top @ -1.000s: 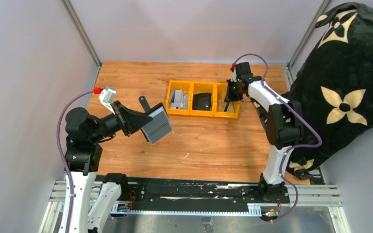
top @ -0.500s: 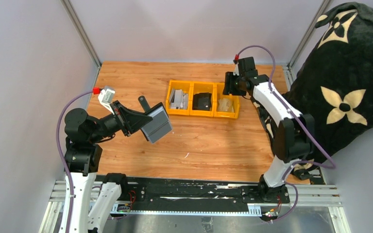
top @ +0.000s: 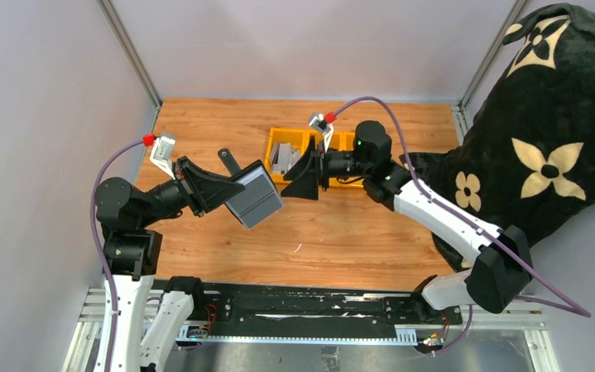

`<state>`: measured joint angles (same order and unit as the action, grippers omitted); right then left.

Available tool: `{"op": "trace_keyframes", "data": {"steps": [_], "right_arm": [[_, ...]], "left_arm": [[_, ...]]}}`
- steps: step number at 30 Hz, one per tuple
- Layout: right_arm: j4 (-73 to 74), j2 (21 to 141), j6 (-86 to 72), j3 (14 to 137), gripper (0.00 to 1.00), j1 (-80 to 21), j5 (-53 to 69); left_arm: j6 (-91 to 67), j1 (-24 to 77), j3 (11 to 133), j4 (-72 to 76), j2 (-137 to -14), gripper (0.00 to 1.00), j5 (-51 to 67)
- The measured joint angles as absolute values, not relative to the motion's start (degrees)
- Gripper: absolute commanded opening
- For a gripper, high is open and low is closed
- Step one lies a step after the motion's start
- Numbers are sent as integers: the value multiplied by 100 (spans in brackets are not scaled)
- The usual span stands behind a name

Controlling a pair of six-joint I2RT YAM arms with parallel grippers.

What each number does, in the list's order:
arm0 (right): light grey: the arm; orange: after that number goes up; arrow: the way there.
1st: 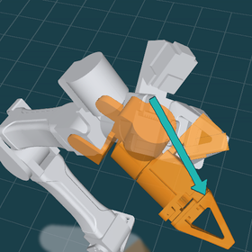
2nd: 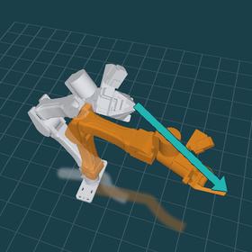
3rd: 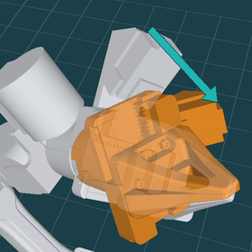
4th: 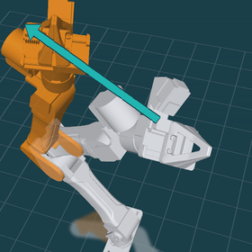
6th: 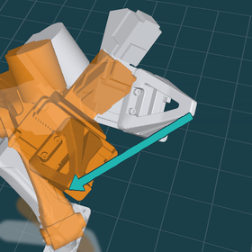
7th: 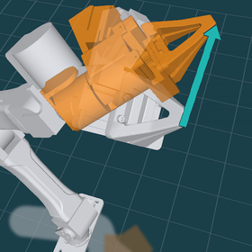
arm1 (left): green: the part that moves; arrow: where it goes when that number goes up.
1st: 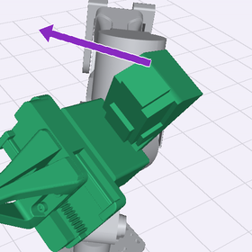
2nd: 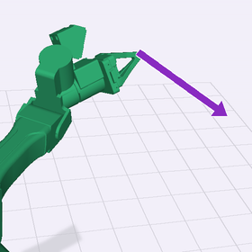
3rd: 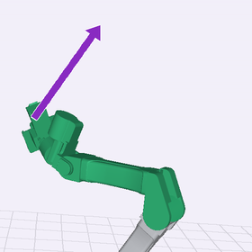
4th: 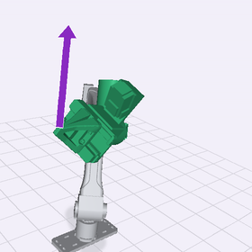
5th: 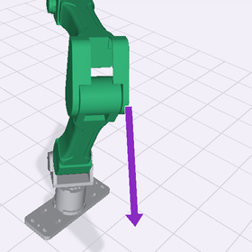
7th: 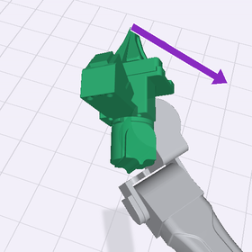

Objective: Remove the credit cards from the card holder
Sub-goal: Remove the credit card from the card holder.

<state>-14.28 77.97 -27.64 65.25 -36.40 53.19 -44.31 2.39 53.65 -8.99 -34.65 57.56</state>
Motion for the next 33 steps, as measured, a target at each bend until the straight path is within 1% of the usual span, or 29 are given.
{"op": "trace_keyframes", "data": {"steps": [3, 10, 19, 25, 33], "right_arm": [[-2078, 7850, -3002, 6215, 79, -3968, 5706], [-3332, 8064, -3518, 5621, 79, -4202, 6134], [-3424, 8031, -3468, 5489, 80, -4687, 6119], [-3426, 7828, -3465, 5520, 80, -4694, 5695], [-3686, 7723, -3472, 5946, 80, -4842, 5240]], "left_arm": [[-4729, 239, 5365, -633, -3476, 0, 5922], [-4991, 239, 5374, -517, -3476, 0, 6104], [-5063, 239, 5443, -486, -3476, 0, 6132], [-5103, 239, 5468, -486, -3476, 0, 6134], [-5186, 239, 5474, -491, -3474, 0, 6156]]}}
